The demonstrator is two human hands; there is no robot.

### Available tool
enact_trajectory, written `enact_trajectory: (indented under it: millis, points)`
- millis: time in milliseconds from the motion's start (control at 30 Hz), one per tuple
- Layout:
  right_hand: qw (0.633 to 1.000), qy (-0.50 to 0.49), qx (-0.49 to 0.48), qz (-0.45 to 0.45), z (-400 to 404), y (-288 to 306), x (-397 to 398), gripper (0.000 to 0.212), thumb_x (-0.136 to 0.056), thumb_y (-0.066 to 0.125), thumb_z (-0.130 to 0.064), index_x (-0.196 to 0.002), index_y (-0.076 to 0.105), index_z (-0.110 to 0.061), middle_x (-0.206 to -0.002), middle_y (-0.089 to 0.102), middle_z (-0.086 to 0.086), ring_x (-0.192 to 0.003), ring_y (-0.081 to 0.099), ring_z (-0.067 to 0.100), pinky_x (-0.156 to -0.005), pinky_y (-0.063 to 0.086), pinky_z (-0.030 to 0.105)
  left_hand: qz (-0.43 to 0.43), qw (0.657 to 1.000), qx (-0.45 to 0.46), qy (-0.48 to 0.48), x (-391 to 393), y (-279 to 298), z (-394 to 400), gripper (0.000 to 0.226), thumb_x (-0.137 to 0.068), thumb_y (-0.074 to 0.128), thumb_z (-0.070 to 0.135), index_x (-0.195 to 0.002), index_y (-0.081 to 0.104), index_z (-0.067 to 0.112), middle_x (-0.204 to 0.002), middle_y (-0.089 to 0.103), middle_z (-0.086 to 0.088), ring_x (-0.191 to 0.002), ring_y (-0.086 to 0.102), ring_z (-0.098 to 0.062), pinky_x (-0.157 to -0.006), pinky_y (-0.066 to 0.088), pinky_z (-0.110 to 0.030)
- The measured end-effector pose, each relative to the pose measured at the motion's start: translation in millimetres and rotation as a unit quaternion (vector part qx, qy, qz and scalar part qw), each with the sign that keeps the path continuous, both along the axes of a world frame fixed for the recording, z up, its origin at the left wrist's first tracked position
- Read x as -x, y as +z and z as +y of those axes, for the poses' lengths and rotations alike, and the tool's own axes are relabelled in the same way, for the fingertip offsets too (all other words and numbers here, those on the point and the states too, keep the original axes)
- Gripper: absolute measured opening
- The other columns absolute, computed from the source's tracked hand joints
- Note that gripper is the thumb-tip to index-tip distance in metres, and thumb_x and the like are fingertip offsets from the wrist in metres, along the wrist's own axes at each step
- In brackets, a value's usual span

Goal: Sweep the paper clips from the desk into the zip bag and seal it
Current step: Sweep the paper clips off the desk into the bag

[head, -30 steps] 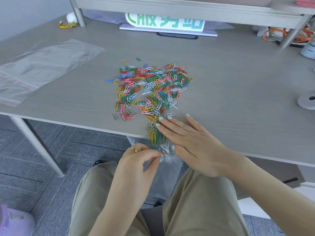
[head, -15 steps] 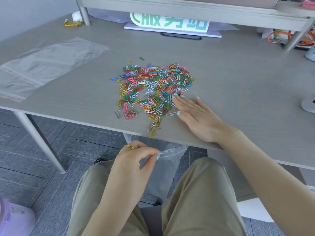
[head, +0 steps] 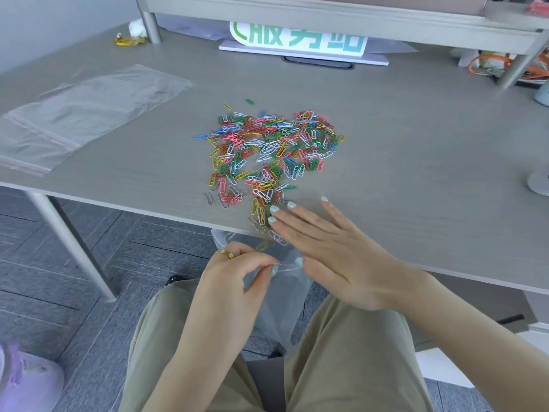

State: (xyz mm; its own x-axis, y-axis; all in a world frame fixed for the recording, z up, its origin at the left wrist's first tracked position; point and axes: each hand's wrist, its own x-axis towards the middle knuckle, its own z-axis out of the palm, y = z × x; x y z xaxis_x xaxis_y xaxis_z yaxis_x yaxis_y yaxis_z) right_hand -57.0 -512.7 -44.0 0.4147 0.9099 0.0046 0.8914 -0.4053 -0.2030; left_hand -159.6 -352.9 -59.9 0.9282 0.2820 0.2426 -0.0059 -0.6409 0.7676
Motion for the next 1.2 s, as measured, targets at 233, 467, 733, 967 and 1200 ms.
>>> enact_trajectory:
  millis: [233, 467, 733, 967, 1200]
  points:
    - [0.992, -0.085, -0.047, 0.079, 18, 5, -31, 0.057, -0.090, 0.007, -0.041, -0.145, -0.002, -0.029, -0.154, -0.006, -0.017, -0.137, -0.016, -0.007, -0.113, -0.017, 0.028, -0.005, 1.000, 0.004, 0.014, 1, 0, 7, 0.010, -0.075, 0.060, 0.019, -0.075, 0.067, 0.027, -0.080, 0.058, 0.012, -0.075, 0.052, -0.008, -0.069, 0.034, -0.003]
    - [0.993, -0.103, 0.015, 0.057, 31, 1, -49, 0.060, -0.087, 0.004, -0.039, -0.146, -0.001, -0.026, -0.156, -0.005, -0.014, -0.133, -0.014, -0.009, -0.113, -0.017, 0.026, -0.009, 1.000, -0.011, 0.024, 1, 1, 15, 0.013, -0.074, 0.055, 0.021, -0.074, 0.068, 0.021, -0.079, 0.059, 0.013, -0.080, 0.051, -0.004, -0.068, 0.034, -0.003]
    - [0.999, -0.037, 0.026, 0.017, 31, 2, -12, 0.069, -0.080, -0.010, -0.045, -0.145, -0.008, -0.022, -0.152, -0.013, -0.014, -0.135, -0.021, -0.004, -0.112, -0.019, 0.031, -0.015, 0.999, -0.024, 0.023, -3, 0, 18, 0.009, -0.075, 0.060, 0.019, -0.076, 0.069, 0.020, -0.080, 0.057, 0.013, -0.081, 0.049, -0.003, -0.069, 0.033, -0.002]
    - [0.999, 0.000, -0.009, 0.032, 31, 1, -2, 0.063, -0.086, 0.002, -0.040, -0.146, 0.000, -0.019, -0.156, -0.003, -0.007, -0.141, -0.009, 0.001, -0.113, -0.015, 0.031, -0.017, 0.999, -0.021, 0.026, -3, 1, 21, 0.015, -0.070, 0.055, 0.022, -0.074, 0.069, 0.018, -0.077, 0.058, 0.011, -0.080, 0.048, 0.001, -0.067, 0.033, -0.002]
    - [0.989, -0.105, -0.025, 0.100, 50, 4, -59, 0.060, -0.087, 0.007, -0.035, -0.147, 0.002, -0.024, -0.157, -0.002, -0.009, -0.138, -0.009, -0.005, -0.114, -0.013, 0.026, -0.011, 0.999, -0.019, 0.023, -1, -1, 25, 0.015, -0.071, 0.055, 0.022, -0.076, 0.069, 0.021, -0.080, 0.057, 0.016, -0.080, 0.049, -0.003, -0.070, 0.033, -0.002]
